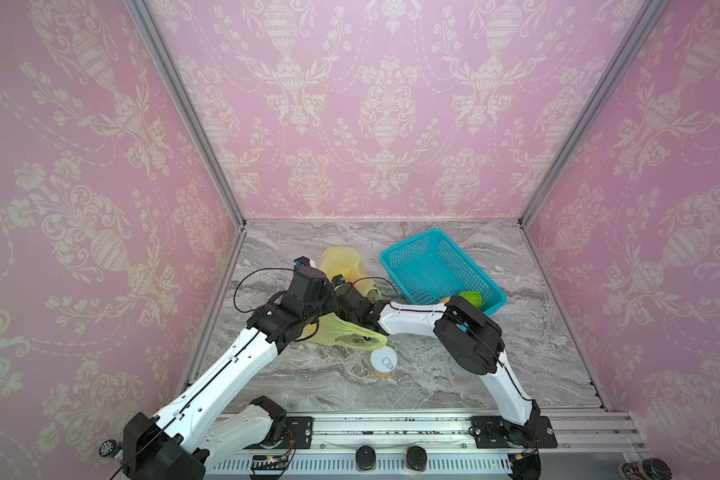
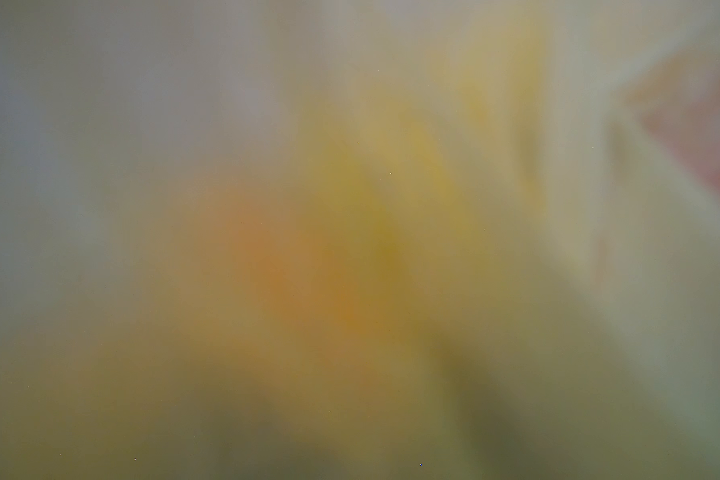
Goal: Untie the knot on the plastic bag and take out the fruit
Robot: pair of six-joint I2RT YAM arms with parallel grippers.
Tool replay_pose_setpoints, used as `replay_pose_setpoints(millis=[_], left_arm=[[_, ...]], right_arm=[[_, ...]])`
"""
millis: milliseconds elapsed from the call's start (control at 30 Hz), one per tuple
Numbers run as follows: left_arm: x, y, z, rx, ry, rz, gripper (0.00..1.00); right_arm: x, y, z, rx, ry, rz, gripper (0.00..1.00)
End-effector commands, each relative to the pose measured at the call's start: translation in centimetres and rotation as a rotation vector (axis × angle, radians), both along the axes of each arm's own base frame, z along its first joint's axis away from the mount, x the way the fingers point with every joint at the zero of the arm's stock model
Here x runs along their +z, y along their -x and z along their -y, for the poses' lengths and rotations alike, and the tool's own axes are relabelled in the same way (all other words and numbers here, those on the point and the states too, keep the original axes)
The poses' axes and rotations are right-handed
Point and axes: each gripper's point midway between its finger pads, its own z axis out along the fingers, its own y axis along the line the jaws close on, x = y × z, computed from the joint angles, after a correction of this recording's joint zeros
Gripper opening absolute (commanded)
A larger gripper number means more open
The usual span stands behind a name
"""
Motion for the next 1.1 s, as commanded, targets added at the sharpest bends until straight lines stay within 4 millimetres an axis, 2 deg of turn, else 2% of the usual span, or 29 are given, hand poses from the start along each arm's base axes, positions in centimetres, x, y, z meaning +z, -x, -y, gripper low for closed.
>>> replay_pose_setpoints(millis=[0,200,400,467,500,667,933,1067], left_arm=[[0.1,0.0,-1.0,0.022,-0.039,0.022,0.0],[0.3,0.2,-2.9,0.085,-0.102,0.041,0.0],[0.2,0.0,-3.5,0.11,-0.131,0.049,0.0],[0.2,-0.7,-3.8,0.133,-0.15,0.062,0.0],[0.2,-1.2,-4.0,0.14,-0.171,0.076,0.0],[-0.3,-3.0,-5.9,0.235,-0.273,0.112,0.0],[-0.7,-4.1,-4.8,0.185,-0.243,0.124,0.0],[-0.5,-3.9,-4.9,0.175,-0.242,0.127,0.0]], right_arm=[[1.7,0.4,0.2,-0.007,-0.011,0.022,0.5],[5.0,1.6,1.1,0.021,-0.075,0.077,0.33],[7.0,2.7,2.8,0.022,-0.123,0.113,0.24],[7.9,3.4,2.8,0.053,-0.153,0.126,0.23],[7.3,4.2,3.5,0.069,-0.143,0.123,0.23],[8.7,6.5,4.9,0.112,-0.144,0.173,0.22],[13.0,10.9,6.3,0.229,-0.2,0.268,0.21],[15.3,11.3,8.5,0.191,-0.221,0.309,0.21]])
